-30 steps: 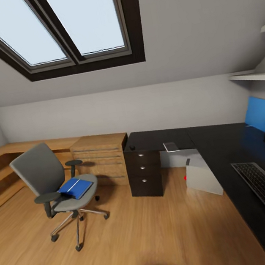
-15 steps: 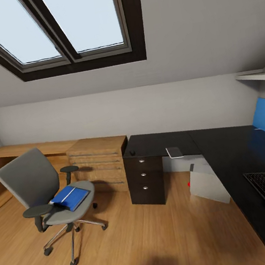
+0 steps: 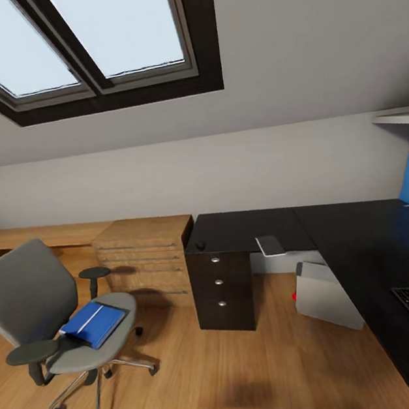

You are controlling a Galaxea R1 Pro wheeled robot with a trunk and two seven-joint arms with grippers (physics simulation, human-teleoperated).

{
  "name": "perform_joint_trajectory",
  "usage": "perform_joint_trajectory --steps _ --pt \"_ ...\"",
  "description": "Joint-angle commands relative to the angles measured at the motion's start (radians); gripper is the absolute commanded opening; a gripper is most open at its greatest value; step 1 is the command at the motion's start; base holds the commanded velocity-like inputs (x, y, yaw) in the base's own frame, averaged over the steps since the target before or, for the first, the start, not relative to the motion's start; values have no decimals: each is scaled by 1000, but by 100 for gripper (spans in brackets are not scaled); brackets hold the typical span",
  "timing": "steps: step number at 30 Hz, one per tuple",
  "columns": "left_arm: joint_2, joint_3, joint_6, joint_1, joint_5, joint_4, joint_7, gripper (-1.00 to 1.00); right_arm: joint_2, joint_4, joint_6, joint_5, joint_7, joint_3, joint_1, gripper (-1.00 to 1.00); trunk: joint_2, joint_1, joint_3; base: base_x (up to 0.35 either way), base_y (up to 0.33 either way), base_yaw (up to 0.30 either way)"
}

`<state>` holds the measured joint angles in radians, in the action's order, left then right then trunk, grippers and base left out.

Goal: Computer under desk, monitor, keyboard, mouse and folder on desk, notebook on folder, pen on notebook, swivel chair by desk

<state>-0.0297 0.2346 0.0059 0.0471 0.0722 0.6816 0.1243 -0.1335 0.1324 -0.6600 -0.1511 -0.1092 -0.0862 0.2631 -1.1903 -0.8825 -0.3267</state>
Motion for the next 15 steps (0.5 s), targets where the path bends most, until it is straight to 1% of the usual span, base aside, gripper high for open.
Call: perform_joint_trajectory --steps 1,7,15 --pt "0 2 1 0 8 1 1 100 0 -1 -3 -8 -4 -9 1 100 -1 -1 -2 329 -76 39" --pt "-1 2 0 0 8 1 1 100 0 -1 -3 -8 -4 -9 1 100 -1 -1 -8 329 -26 112" --pt "0 2 0 0 9 1 1 100 0 -1 -3 -8 -5 -9 1 100 -1 -1 -17 329 -4 155"
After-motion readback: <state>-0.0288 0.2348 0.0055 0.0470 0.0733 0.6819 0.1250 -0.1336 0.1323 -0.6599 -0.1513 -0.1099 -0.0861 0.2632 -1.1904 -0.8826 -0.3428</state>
